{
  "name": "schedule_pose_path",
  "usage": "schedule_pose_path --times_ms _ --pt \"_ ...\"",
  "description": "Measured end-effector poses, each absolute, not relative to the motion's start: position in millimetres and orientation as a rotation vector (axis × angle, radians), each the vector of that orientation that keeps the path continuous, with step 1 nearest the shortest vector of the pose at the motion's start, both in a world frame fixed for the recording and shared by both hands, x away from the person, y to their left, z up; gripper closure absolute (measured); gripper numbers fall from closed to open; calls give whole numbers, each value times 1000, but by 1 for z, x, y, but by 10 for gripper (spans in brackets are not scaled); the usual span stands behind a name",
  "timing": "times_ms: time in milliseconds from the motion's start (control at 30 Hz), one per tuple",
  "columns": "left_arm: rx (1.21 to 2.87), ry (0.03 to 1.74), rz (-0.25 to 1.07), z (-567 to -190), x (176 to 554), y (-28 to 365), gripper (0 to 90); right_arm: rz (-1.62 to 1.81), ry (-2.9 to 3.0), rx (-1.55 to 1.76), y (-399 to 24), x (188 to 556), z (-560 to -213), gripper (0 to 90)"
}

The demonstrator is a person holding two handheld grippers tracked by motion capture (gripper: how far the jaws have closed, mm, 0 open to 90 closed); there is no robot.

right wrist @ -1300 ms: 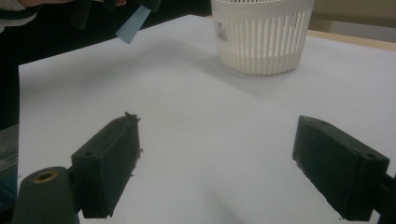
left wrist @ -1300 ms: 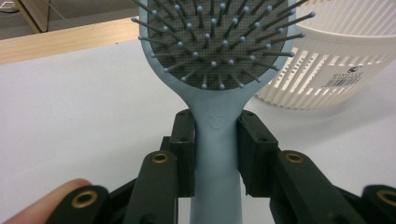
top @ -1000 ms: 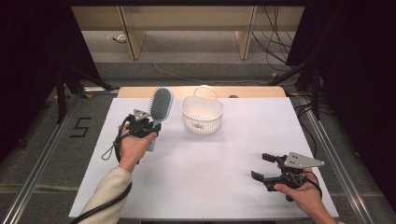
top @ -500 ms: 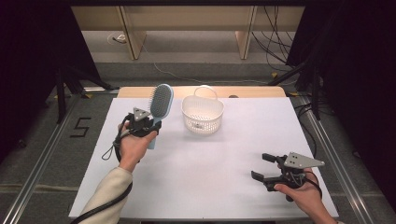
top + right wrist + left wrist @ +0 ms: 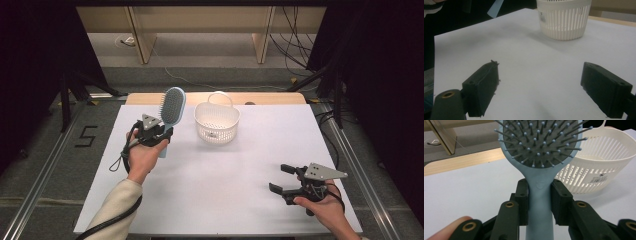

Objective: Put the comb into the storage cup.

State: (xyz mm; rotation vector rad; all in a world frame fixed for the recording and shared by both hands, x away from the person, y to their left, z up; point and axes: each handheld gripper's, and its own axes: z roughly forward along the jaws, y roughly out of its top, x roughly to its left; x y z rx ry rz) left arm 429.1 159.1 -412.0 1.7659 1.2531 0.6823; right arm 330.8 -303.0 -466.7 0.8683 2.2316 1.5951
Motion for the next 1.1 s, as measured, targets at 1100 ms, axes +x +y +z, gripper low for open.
schedule_pose_path --times_ms 1100 --pt "1699 1181 744 -407 428 156 696 1609 2225 887 -304 331 -467 159"
